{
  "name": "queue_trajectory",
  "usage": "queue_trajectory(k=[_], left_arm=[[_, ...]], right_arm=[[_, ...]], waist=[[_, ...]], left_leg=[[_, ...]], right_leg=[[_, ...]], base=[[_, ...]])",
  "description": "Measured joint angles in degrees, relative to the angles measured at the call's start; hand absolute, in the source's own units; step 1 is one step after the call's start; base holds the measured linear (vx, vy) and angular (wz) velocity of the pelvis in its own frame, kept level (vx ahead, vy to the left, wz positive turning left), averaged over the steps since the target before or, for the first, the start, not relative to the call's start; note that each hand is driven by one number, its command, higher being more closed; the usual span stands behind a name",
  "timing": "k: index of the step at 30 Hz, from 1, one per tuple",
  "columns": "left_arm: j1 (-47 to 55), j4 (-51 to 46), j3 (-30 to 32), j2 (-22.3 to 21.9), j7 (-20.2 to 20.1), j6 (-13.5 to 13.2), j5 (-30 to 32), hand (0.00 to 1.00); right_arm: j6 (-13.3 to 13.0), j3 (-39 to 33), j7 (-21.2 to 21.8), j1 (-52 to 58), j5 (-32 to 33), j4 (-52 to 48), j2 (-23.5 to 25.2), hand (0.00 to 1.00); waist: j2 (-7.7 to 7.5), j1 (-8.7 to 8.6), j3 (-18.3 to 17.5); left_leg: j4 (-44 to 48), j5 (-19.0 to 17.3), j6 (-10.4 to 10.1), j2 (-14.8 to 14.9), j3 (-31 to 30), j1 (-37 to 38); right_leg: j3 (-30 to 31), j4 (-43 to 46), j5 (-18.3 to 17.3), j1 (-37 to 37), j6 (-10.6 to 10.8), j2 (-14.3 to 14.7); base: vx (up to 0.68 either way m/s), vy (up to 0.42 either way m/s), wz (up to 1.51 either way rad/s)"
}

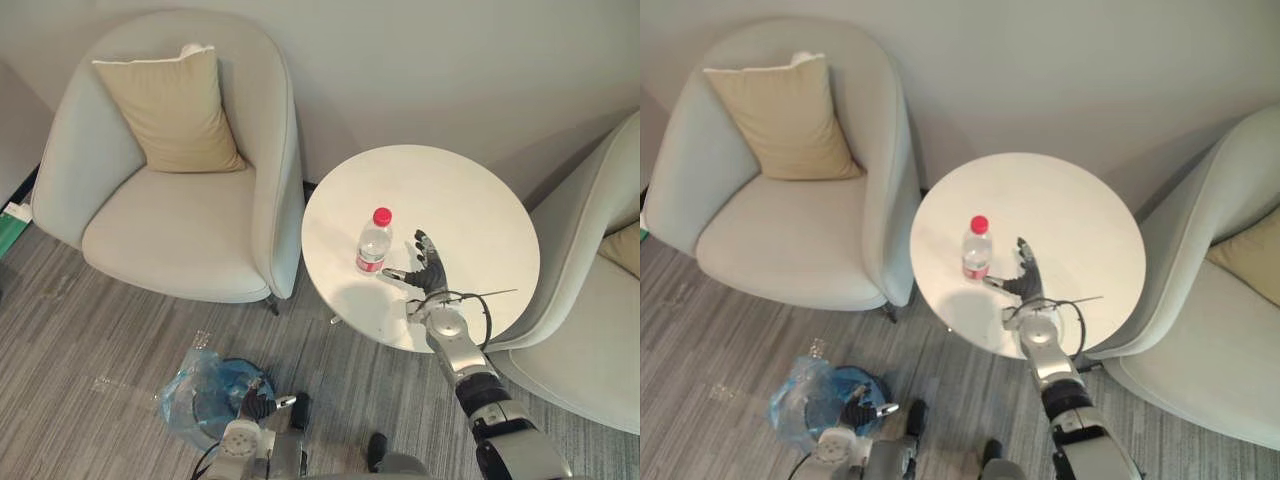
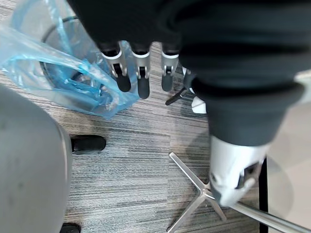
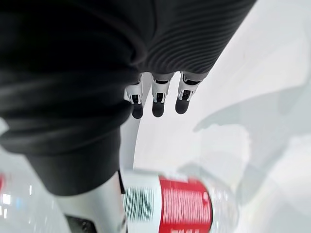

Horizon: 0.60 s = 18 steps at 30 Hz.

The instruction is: Gather rubbish on tea table into small bin, then transfer packed bag to large trash can.

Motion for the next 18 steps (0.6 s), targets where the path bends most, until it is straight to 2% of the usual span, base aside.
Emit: queue_trajectory(k=[6, 7, 14, 18], left_arm=[[-1.6, -1.0, 0.0, 0.3, 0.2, -0.3, -1.5, 0.00], [-1.7, -1.0, 0.0, 0.3, 0.4, -0.3, -1.5, 0.00], [-2.1, -2.0, 0.0, 0.6, 1.1, -0.4, -2.8, 0.00], [-2.7, -2.0, 0.0, 0.5, 1.2, -0.4, -4.4, 0.00]], right_arm=[[0.4, 1.1, -0.6, -6.9, 2.2, 2.1, -1.3, 0.00], [0.4, 1.1, -0.7, -8.2, 2.3, 2.5, -1.2, 1.00], [0.8, 1.3, -2.7, -15.1, 3.1, 6.2, -2.8, 1.00], [0.9, 1.1, -4.0, -16.7, 4.8, 6.2, -3.9, 1.00]], waist=[[0.00, 1.23, 3.3], [0.06, 1.31, 3.5], [0.19, 1.66, 5.1], [0.28, 2.59, 5.4]], left_leg=[[0.0, 1.0, -0.1, 0.0, -1.3, -2.3], [0.0, 1.1, -0.1, -0.1, -1.4, -2.8], [0.5, 1.2, 0.0, 0.0, -2.5, -4.4], [1.1, 1.1, 0.0, 0.1, -2.8, -5.7]], right_leg=[[-1.3, 0.1, 0.3, -1.6, -0.3, 0.1], [-1.4, 0.1, 0.3, -2.0, -0.3, 0.0], [-2.2, 0.1, 0.5, -3.0, -0.5, 0.0], [-2.4, 0.2, 0.5, -3.8, -0.6, 0.1]], base=[[-0.05, -0.006, 0.13], [-0.01, -0.001, 0.06], [-0.01, -0.009, 0.09], [-0.01, -0.004, 0.02]])
